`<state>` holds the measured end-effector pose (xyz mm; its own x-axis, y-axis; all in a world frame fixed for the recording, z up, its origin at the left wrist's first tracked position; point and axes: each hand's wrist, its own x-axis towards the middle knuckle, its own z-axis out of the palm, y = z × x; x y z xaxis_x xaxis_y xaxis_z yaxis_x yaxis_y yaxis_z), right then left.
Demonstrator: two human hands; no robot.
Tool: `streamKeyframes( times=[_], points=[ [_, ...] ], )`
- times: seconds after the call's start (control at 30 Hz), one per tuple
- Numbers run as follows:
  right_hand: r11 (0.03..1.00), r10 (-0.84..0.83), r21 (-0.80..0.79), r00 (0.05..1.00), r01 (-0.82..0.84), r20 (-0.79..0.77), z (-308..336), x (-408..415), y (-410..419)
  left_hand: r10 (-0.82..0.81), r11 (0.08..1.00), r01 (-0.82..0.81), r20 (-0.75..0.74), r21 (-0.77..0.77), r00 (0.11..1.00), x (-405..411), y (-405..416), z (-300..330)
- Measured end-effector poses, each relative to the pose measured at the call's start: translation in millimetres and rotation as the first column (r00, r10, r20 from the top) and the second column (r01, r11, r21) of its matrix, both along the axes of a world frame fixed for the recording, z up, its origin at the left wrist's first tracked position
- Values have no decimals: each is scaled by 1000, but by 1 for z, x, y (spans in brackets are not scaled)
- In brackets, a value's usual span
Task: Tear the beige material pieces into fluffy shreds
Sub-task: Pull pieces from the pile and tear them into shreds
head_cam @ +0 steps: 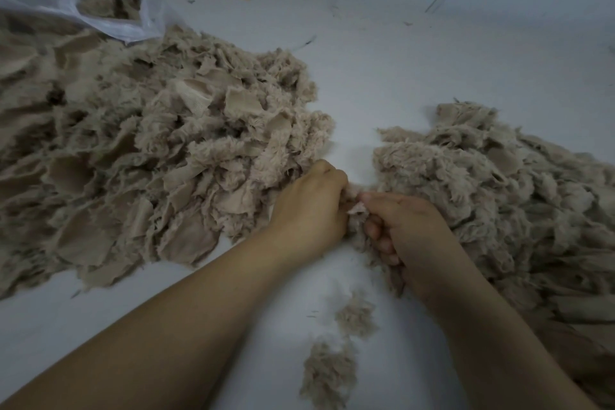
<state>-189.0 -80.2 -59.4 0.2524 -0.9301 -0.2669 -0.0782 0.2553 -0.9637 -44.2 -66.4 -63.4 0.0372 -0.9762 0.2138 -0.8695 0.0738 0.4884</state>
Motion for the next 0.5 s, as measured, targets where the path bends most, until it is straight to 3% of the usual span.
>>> streamKeyframes(
  times=[0.17,0.33,0.4,0.5],
  points=[
    [1000,-2,-3,1000,2,-2,-1,0,-1,-79,994,50,-312,-101,947,3,1,-4],
    [1000,-6,5,1000,6,-26,-1,-1,-2,-164,986,110,-748,-121,643,-1,9,2],
    [1000,-15,14,999,15,-38,0,-1,-3,-178,983,130,-807,-127,563,-2,11,4],
    [1000,-5,21,997,7,-74,-1,-2,-4,-157,987,120,-838,-111,522,-1,11,3]
  ],
)
